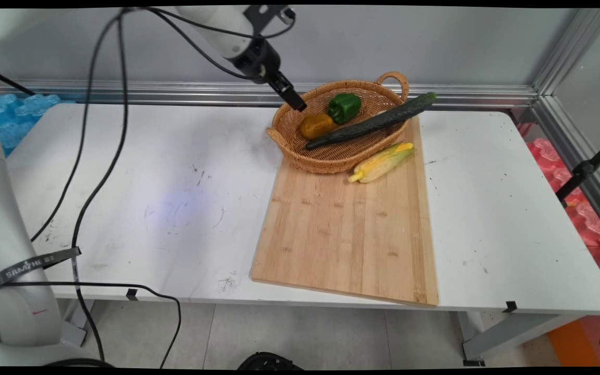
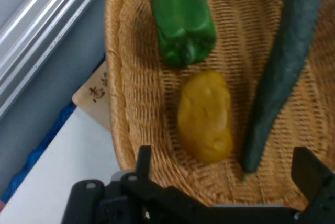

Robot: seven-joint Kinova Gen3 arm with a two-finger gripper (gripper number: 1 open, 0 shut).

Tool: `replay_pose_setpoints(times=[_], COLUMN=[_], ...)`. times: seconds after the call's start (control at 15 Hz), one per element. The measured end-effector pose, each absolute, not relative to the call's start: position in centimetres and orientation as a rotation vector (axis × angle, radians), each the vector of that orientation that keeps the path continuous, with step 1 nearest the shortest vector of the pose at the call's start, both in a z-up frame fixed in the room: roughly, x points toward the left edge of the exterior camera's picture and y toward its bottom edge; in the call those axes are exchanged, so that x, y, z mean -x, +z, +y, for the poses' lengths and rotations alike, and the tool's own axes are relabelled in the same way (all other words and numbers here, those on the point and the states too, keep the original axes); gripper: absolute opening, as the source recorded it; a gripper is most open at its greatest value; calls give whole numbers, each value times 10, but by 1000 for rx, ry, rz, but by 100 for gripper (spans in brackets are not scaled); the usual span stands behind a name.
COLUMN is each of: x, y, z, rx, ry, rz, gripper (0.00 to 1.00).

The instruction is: Pick up the potato from the vegetable basket

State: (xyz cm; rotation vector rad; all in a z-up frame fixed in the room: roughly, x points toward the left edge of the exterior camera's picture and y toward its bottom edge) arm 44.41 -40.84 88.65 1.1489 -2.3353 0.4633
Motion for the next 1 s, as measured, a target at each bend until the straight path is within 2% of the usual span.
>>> replay_pose_setpoints(times=[0.67,1.0], x=[-407,-399], y=[812,793], z=[-474,-490], rx=[-1168,-1158], ry=[426,395], rz=[-2376,-2412], gripper=[100,100])
